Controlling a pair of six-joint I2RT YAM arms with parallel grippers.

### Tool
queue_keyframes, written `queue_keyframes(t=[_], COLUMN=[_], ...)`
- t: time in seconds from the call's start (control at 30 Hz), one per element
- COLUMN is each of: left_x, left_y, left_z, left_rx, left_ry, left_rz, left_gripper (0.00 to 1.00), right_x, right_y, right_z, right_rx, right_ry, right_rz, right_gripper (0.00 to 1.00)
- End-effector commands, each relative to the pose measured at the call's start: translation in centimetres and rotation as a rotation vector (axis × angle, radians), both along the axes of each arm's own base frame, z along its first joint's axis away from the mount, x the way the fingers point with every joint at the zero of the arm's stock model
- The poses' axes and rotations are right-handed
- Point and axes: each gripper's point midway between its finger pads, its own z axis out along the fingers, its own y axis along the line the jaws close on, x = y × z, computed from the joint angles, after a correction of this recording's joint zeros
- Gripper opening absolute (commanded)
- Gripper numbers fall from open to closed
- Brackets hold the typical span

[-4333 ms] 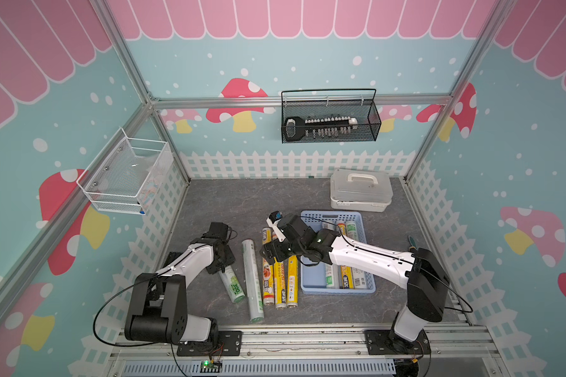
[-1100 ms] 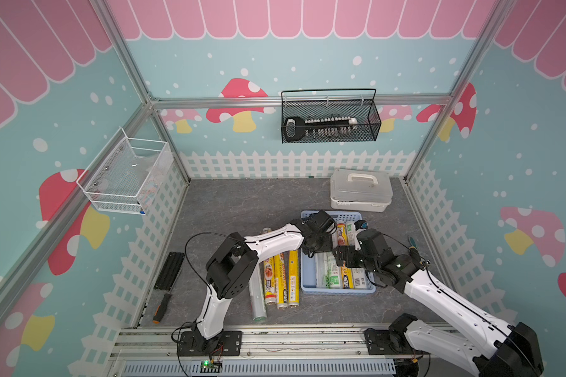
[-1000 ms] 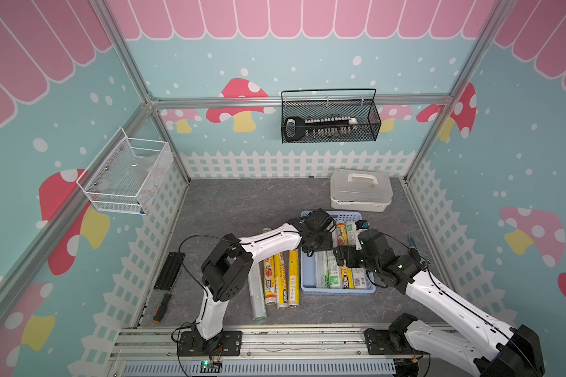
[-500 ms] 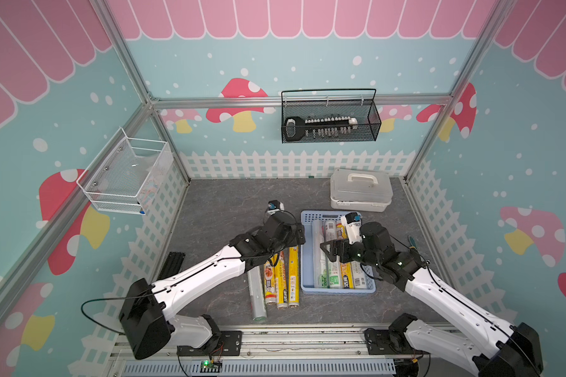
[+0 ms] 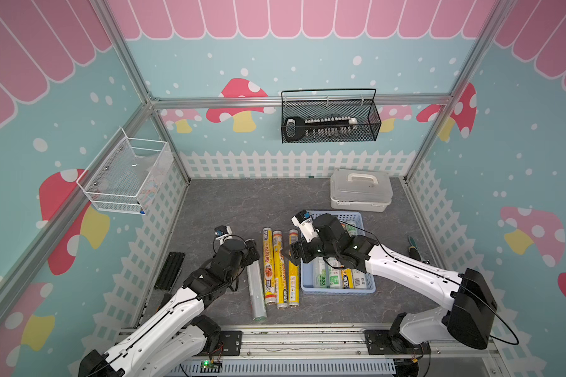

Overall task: Put the plastic wrap into the basket
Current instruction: Pick up the plastic wrap from the center of the board.

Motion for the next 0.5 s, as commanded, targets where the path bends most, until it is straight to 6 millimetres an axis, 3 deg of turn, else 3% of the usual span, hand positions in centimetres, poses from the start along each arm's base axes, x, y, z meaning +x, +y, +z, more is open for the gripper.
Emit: queue_keyframes(t=[0.0, 0.27, 0.47], left_x=[-1.0, -2.2, -2.1], left_y=[-1.0, -1.9, 0.6], left_z=[-1.8, -6.2, -7.2], left_rx=[-0.104, -0.061, 0.037], left_ry=[0.091, 0.345, 0.391], left_rz=[-0.071, -0.188, -0.064], left_gripper=[0.99, 0.97, 0.85], right_x=[0.0, -0.3, -0.3], right_y=[1.0, 2.8, 3.0], right_z=[-1.0, -3.6, -4.3], right_rx=[-0.061, -0.128, -0.145], right_ry=[-0.014, 0.039, 0.052], right_rz=[0.020, 0.042, 0.034], right_gripper=[0.92, 0.92, 0.93])
